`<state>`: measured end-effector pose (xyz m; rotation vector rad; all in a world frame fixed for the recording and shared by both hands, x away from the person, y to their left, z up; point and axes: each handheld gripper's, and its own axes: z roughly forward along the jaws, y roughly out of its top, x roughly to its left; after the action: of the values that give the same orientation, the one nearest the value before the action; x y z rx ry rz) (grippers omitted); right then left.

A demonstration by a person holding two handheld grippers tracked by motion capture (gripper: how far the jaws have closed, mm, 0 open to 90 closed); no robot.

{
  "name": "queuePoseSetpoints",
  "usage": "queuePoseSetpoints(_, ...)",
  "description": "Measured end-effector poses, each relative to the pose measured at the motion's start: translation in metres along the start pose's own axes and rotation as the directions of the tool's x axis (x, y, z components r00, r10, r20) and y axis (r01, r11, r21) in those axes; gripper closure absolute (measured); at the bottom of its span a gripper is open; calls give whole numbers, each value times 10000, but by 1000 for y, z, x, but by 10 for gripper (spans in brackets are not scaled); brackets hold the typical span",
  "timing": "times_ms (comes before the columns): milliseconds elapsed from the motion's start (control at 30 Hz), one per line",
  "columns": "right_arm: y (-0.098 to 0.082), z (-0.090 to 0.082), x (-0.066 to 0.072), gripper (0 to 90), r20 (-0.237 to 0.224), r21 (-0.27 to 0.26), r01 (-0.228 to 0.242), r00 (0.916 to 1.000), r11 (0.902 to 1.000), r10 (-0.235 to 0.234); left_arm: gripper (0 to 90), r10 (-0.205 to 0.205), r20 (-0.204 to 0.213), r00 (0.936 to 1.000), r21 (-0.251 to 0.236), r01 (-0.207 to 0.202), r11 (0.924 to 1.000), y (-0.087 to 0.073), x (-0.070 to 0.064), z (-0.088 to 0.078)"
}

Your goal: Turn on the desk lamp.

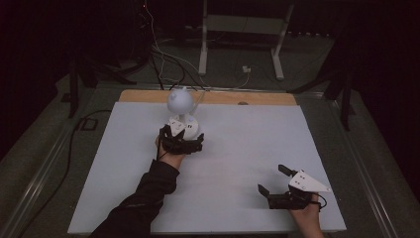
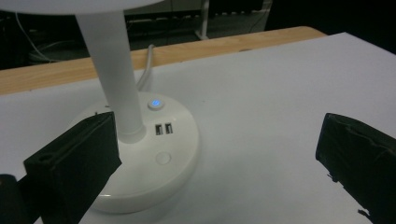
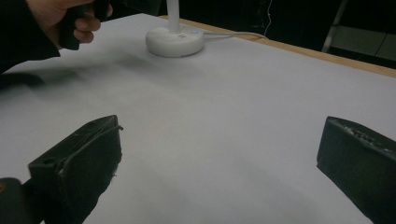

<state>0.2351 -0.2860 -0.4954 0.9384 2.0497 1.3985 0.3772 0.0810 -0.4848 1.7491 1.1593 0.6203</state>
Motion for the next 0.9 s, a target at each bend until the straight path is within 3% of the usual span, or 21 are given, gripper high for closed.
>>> queuePoseSetpoints(133, 0, 0, 0, 0, -12, 8, -14, 10000, 10000, 14, 61, -209, -97, 9997, 155, 210, 9997, -1, 4, 6)
queuePoseSetpoints(267, 0, 0, 0, 0, -7, -5, -5, 10000, 10000, 5, 83, -117, -408, 9991, 461, 136, 9988, -3, 5, 11)
queuePoseSetpoints(367, 0, 0, 0, 0, -15, 4, -8, 10000, 10000, 8, 163, -134, -561, 9983, 494, 162, 9986, -4, 5, 14)
queuePoseSetpoints(633, 0, 0, 0, 0, -22, -20, 0, 10000, 10000, 0, 522, 22, -1137, 9935, 292, 11, 9996, -4, 4, 13)
queuePoseSetpoints(900, 0, 0, 0, 0, -32, 21, 2, 10000, 10000, -2, 792, -75, -1204, 9927, 334, 116, 9994, -4, 10, 16)
